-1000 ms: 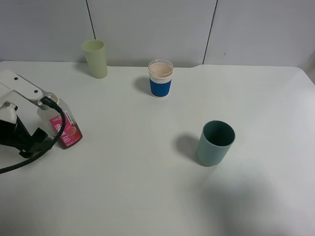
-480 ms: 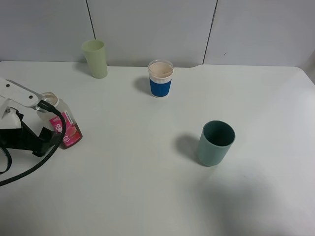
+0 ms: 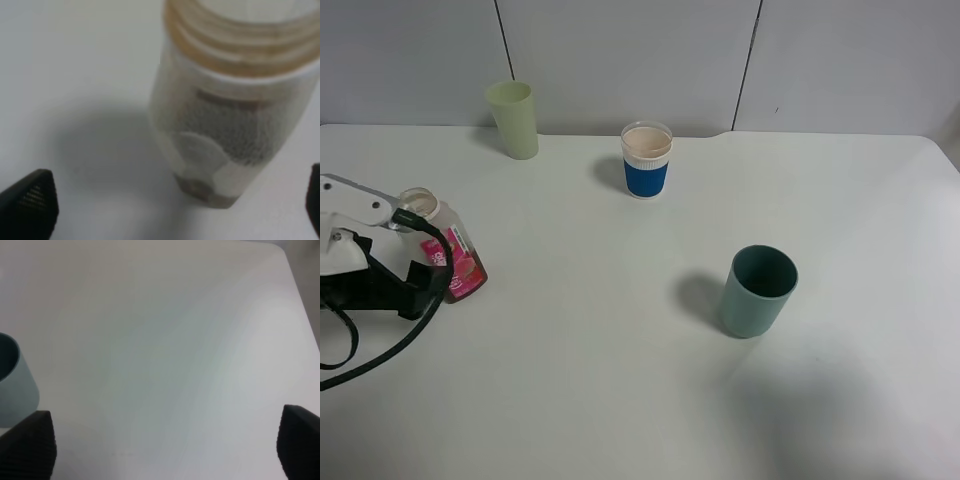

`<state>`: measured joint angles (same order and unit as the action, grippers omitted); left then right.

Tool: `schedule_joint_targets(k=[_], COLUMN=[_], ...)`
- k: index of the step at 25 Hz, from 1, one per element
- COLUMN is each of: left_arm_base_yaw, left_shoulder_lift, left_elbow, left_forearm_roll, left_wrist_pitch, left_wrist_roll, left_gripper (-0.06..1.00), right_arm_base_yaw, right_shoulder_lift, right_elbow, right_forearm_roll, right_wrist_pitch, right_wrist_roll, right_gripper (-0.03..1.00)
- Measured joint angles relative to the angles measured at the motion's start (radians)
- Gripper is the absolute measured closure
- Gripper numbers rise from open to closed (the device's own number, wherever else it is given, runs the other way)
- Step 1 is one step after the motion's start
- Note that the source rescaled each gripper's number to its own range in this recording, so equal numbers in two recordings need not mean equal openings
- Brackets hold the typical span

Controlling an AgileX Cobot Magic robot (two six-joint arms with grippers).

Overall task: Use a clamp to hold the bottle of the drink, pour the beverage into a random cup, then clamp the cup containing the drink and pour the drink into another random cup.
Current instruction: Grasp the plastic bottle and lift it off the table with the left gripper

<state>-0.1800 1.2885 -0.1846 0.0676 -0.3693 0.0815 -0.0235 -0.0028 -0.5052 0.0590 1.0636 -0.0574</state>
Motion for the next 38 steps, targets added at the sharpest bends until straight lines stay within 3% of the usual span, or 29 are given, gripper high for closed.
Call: schedule_joint_targets(k=[6, 9, 15, 21, 26, 32, 38], left_arm_base_yaw=[0.000, 0.000, 0.000, 0.000, 0.000, 0.000, 0.000], left_shoulder_lift=[0.112, 0.172, 0.310, 0.369, 0.369, 0.369, 0.369], left_elbow=[-0.001, -0.002, -0.003, -0.002, -0.002, -0.002, -0.002], left_forearm_roll=[0.130, 0.178, 0.196, 0.216, 0.218, 0.221, 0.221], left_wrist_pitch=[-0.123, -0.222, -0.396, -0.458, -0.483, -0.490, -0.491], left_wrist_roll=[-0.117, -0.129, -0.135, -0.135, -0.135, -0.134, -0.134], left_gripper=[-0.05, -0.05, -0.04, 0.07, 0.27, 0.93, 0.94], right_arm_base_yaw=[0.000, 0.000, 0.000, 0.000, 0.000, 0.000, 0.000], right_shoulder_lift=[0.000, 0.000, 0.000, 0.000, 0.000, 0.000, 0.000], right_elbow=[0.000, 0.000, 0.000, 0.000, 0.000, 0.000, 0.000], right_forearm_roll=[0.000, 0.000, 0.000, 0.000, 0.000, 0.000, 0.000], right_wrist_pitch=[0.000, 0.000, 0.000, 0.000, 0.000, 0.000, 0.000], right_wrist_roll=[0.000, 0.000, 0.000, 0.000, 0.000, 0.000, 0.000], right_gripper=[0.33, 0.33, 0.33, 0.33, 0.33, 0.33, 0.33])
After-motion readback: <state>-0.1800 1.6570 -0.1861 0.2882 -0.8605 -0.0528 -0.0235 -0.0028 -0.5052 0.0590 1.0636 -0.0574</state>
